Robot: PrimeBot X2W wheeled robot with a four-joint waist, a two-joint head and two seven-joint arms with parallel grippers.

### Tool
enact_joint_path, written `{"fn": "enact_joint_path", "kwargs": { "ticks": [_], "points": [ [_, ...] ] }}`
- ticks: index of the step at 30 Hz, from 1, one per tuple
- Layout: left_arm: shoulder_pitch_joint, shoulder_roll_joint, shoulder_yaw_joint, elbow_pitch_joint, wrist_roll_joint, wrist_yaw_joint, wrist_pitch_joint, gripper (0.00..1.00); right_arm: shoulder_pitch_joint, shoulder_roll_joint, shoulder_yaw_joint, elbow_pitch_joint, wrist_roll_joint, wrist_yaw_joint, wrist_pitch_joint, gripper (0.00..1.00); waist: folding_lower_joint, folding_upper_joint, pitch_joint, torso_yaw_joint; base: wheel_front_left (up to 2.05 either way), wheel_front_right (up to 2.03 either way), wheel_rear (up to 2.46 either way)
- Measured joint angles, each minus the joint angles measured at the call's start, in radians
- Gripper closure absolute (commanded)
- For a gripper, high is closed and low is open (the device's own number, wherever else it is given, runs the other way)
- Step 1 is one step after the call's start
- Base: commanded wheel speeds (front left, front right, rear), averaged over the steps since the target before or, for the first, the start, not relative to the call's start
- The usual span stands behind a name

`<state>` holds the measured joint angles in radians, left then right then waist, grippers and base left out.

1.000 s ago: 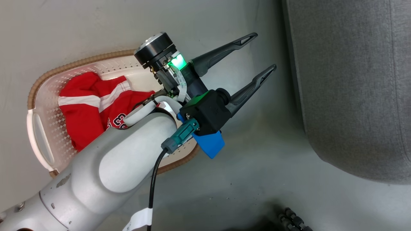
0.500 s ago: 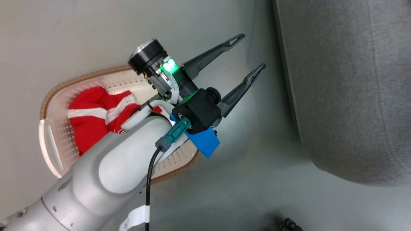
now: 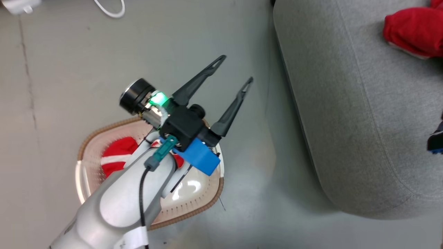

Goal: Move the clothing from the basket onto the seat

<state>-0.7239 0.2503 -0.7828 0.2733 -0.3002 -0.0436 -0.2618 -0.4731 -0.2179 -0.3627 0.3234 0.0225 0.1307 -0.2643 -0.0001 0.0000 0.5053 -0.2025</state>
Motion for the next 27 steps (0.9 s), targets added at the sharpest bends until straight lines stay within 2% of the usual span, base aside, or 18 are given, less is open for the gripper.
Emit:
{"fn": "enact_joint_path", "kwargs": {
  "ticks": [9, 17, 27],
  "points": [
    [0.151, 0.003, 0.174, -0.018, 0.004, 0.019, -0.001, 0.00, 0.086, 0.062, 0.163, -0.111, 0.031, 0.000, 0.000, 0.00, 0.0000, 0.0000, -0.142, 0.036, 0.00, 0.00, 0.00],
    [0.275, -0.011, 0.329, -0.025, 0.029, 0.021, -0.001, 0.00, 0.129, 0.089, 0.307, -0.142, 0.053, 0.000, 0.000, 0.00, -0.0001, 0.0000, -0.238, 0.084, 0.00, 0.00, 0.00],
    [0.413, -0.061, 0.496, -0.040, 0.075, 0.008, -0.001, 0.00, 0.205, 0.130, 0.368, -0.138, 0.063, 0.000, 0.000, 0.00, -0.0002, 0.0000, -0.328, 0.139, 0.00, 0.00, 0.00]
  ]
}}
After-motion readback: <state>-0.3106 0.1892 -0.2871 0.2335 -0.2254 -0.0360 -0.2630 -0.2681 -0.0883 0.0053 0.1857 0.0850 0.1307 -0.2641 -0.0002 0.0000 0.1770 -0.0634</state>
